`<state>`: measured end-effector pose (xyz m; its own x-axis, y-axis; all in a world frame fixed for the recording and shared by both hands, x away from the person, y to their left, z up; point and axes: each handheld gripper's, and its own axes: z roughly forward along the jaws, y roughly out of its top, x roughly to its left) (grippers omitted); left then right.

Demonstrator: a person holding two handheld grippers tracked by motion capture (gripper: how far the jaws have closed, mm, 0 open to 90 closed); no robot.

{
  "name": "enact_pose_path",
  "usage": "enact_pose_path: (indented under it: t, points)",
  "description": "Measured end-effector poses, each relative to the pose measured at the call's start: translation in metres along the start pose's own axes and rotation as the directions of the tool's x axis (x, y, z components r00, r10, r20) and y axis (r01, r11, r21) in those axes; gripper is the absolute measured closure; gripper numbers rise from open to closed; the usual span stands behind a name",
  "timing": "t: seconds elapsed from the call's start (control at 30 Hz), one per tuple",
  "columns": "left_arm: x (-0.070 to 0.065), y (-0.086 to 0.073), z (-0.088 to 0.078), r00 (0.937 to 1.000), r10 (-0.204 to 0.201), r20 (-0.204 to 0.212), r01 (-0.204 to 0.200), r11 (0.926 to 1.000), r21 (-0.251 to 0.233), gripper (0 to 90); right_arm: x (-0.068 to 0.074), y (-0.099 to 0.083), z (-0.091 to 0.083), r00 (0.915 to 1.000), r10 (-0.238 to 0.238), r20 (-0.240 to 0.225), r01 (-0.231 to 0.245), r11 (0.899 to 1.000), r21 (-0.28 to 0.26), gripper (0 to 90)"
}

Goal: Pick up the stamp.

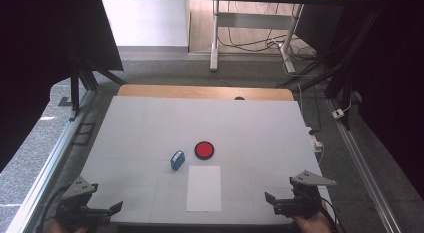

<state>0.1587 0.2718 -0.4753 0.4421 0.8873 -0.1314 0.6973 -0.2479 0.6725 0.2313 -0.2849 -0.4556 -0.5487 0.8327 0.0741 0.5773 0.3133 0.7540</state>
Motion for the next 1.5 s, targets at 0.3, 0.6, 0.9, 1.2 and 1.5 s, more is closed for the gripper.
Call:
enact_pose_path:
  t: [0.3, 0.6, 0.9, 1.2, 1.5]
  points:
    - [0.0, 0.0, 0.0, 0.9999, -0.009, -0.014, 0.009, 1.0, 0.004, 0.0, -0.002, 0.0, 0.0, 0.9997, 0.015, -0.019, -0.015, 1.0, 0.006, 0.0]
    - [0.0, 0.0, 0.0, 1.0, -0.005, -0.008, 0.005, 0.9999, 0.009, 0.0, -0.002, 0.0, 0.001, 0.9998, 0.008, -0.019, -0.008, 1.0, 0.007, 0.0]
    - [-0.003, 0.002, 0.003, 0.9996, 0.027, -0.012, -0.027, 0.9991, 0.033, 0.0, 0.0, 0.0, 0.001, 0.9995, -0.007, -0.03, 0.007, 1.0, 0.009, 0.0]
    - [-0.006, 0.012, -0.003, 0.9991, 0.04, 0.014, -0.04, 0.9992, 0.001, 0.0, 0.0, 0.0, 0.002, 0.9992, -0.012, -0.038, 0.013, 1.0, 0.019, 0.0]
    - [-0.004, 0.018, 0.003, 0.9963, 0.07, 0.05, -0.069, 0.9973, -0.023, 0.0, -0.001, 0.001, 0.002, 0.9992, -0.004, -0.04, 0.005, 1.0, 0.026, 0.0]
